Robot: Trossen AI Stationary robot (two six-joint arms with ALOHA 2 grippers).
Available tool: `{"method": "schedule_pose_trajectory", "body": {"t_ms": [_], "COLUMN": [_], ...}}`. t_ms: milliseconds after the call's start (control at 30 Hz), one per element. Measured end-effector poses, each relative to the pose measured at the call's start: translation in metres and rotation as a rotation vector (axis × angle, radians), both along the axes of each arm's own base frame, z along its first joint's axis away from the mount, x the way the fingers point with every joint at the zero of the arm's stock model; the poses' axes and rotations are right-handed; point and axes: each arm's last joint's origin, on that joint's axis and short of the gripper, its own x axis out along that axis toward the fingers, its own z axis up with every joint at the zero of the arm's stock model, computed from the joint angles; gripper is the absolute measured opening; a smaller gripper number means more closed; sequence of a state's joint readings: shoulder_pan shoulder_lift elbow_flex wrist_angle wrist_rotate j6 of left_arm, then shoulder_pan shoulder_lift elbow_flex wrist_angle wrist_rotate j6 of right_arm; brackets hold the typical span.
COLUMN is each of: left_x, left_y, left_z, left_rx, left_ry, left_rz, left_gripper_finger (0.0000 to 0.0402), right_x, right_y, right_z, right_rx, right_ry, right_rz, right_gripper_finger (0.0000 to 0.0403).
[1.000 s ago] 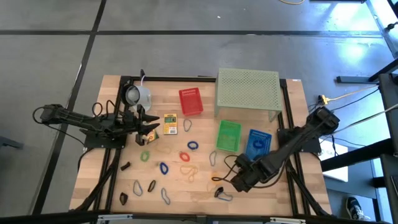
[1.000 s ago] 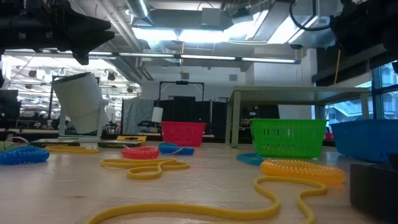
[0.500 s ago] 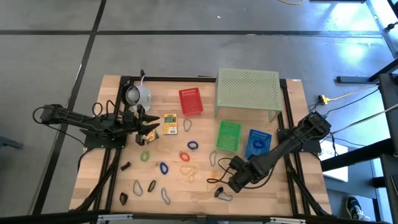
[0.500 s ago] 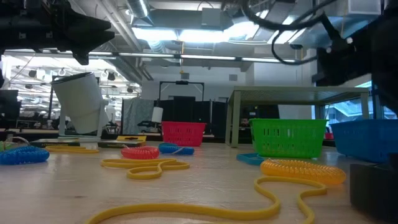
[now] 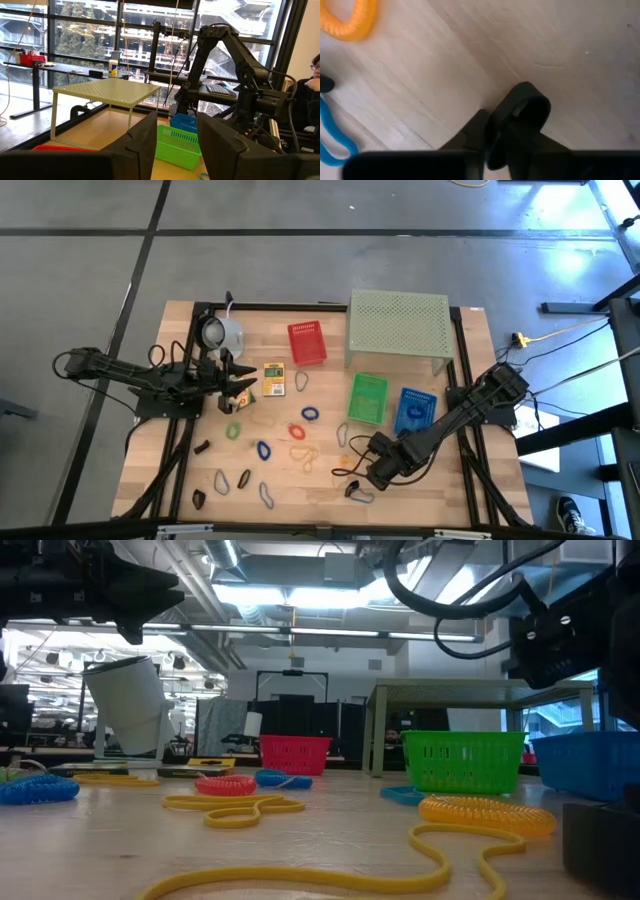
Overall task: Pick & Place Office Desk Supplies
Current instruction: Put the black rubber band into the green bin
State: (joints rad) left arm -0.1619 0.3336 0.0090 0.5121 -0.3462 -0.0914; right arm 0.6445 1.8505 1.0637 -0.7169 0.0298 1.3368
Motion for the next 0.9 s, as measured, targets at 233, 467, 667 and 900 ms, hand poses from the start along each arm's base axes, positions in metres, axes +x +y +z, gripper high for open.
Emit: {"method": "schedule_pose_trajectory", "body": {"t_ms": [233, 467, 667, 900], "left_x": [0.000, 0.000, 0.000, 0.000], "left_y": [0.000, 0.000, 0.000, 0.000], "left_z": [0.000, 0.000, 0.000, 0.000], "left_rx": [0.000, 0.000, 0.000, 0.000], "left_ry": [0.000, 0.000, 0.000, 0.000], "left_rz": [0.000, 0.000, 0.000, 0.000], "left_gripper_finger": [0.0132, 0.0132, 0.0132, 0.0132], "right_x": [0.000, 0.012, 0.034, 0.061], "right_y": [0.000, 0.001, -0.003, -0.010], "right_z": [0.005, 0.046, 0.082, 0.105], "right_rx": [0.011, -0.107, -0.391, -0.684], "right_ry": [-0.026, -0.298, -0.621, -0.844], "right_rz": [0.014, 0.125, 0.255, 0.327], "right_gripper_finger": [0.0011, 0.0006, 0.0006, 0.0006]}}
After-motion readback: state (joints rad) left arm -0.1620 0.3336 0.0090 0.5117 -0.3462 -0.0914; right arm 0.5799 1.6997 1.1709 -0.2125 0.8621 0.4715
